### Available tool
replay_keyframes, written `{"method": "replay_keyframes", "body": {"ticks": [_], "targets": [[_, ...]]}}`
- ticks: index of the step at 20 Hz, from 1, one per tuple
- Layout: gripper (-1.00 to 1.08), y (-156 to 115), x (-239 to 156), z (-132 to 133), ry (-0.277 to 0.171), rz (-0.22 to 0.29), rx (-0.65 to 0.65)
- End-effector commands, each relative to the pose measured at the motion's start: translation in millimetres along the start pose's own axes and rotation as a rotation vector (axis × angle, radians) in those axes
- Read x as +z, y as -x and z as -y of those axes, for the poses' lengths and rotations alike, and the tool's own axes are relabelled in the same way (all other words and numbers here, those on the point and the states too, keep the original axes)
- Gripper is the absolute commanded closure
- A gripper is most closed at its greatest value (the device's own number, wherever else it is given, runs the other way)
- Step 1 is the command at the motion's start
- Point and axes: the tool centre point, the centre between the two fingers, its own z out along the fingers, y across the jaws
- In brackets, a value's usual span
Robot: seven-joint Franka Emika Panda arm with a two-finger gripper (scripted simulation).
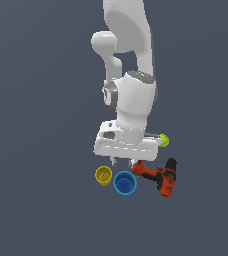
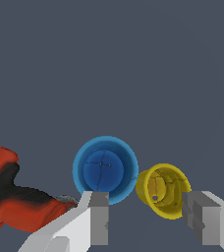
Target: Pick up a designated object from a clutter of objects.
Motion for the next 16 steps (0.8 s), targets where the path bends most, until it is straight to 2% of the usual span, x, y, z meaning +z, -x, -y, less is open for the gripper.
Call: {"method": "replay_keyframes", "body": {"ticks": [1, 9, 16], "targets": [[-0.2, 1, 12, 9, -0.002, -0.033, -0.006], [-0.2, 9, 46, 37, -0.023, -0.131, -0.031], [-0.2, 17, 64, 56, -0.048, -0.188, -0.053]]}}
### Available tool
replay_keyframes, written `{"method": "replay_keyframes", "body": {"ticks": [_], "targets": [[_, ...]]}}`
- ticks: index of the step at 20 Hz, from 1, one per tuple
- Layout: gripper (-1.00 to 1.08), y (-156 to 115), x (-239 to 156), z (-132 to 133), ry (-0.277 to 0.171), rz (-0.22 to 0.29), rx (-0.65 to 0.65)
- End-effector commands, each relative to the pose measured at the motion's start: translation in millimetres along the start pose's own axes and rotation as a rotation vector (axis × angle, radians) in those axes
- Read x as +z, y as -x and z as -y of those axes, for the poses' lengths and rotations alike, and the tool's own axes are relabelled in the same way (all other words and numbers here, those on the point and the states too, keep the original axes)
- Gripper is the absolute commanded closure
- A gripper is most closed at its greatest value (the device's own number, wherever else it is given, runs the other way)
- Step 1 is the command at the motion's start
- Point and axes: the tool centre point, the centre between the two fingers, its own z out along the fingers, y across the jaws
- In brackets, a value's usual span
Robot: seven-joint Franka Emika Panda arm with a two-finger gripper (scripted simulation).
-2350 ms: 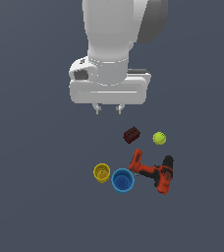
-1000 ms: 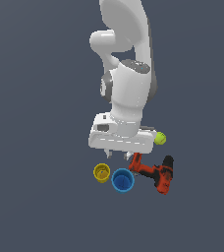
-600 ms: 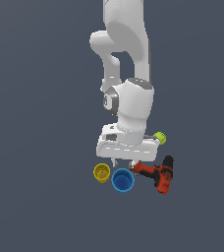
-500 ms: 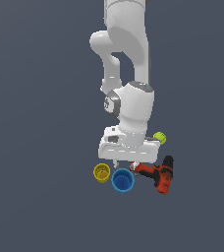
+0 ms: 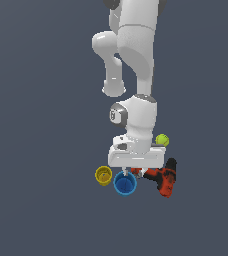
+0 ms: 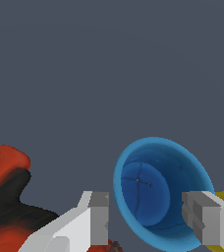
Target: Pick up a designated object from a clutter of objects.
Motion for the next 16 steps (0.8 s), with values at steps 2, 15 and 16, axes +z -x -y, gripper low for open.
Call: {"method": "replay_keyframes", "body": {"ticks": [2, 15, 16], "targets": [[-0.2, 4, 6, 7, -0.011, -0.023, -0.008], [-0.2, 8, 15, 13, -0.022, -0.039, -0.016], [-0.2, 8, 17, 13, -0.023, -0.039, -0.016]]}}
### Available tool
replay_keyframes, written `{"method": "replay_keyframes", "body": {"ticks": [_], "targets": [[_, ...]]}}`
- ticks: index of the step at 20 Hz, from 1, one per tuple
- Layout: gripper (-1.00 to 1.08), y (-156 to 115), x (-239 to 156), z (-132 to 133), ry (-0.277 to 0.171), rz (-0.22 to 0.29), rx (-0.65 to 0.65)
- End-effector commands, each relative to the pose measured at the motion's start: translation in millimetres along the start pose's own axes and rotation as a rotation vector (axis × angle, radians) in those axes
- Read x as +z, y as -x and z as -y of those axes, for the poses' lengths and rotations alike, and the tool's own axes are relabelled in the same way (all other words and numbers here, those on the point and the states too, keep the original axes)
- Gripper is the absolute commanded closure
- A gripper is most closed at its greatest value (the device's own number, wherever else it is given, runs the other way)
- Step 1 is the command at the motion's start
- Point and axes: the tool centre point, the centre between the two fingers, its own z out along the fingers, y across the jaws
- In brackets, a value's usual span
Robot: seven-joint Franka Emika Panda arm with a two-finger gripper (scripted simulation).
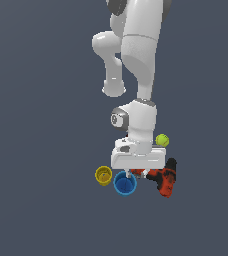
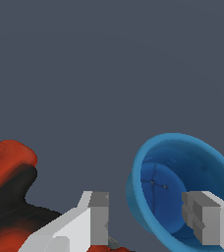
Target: Pick up a designated object from a clutter of objects.
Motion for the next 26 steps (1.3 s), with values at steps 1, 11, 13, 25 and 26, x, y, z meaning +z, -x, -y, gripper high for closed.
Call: {"method": "replay_keyframes", "body": {"ticks": [1, 11, 13, 25, 26], "targets": [[-0.2, 1, 6, 0, 0.0, 0.0, 0.0], [-0.2, 0, 27, 0, -0.001, -0.002, 0.0], [1.08, 0, 27, 0, -0.001, -0.002, 0.0], [1.08, -1, 24, 0, -0.001, -0.003, 0.0], [1.08, -1, 23, 1, -0.001, -0.003, 0.0]]}}
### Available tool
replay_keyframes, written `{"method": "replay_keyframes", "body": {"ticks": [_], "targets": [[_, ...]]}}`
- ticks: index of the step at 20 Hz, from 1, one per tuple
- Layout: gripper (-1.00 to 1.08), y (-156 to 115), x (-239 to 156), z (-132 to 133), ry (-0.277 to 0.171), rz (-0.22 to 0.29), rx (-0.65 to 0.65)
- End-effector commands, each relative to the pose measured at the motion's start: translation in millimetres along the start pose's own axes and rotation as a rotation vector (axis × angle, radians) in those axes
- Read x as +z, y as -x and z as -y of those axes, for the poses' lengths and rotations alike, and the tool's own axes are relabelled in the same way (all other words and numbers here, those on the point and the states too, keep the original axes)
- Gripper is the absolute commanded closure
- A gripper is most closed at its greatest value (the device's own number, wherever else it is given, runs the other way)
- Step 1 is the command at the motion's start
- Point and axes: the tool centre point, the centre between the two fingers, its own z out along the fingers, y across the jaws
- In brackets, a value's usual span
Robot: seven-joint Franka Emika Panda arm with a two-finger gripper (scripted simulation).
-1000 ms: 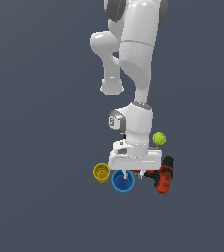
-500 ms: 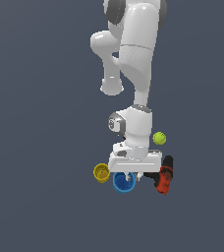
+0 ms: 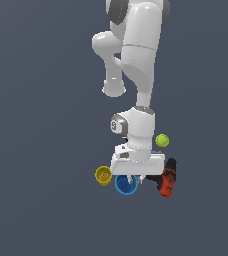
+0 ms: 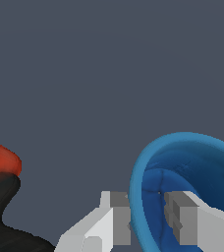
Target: Pick up a designated object from a clutter of objects.
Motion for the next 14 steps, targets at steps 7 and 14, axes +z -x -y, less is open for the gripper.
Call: {"method": "replay_keyframes", "body": {"ticks": [7, 14], "targets": [[1.08, -5, -27, 7, -0.002, -0.002, 0.001], [1.08, -11, -73, 19, -0.005, -0.001, 0.004]]}}
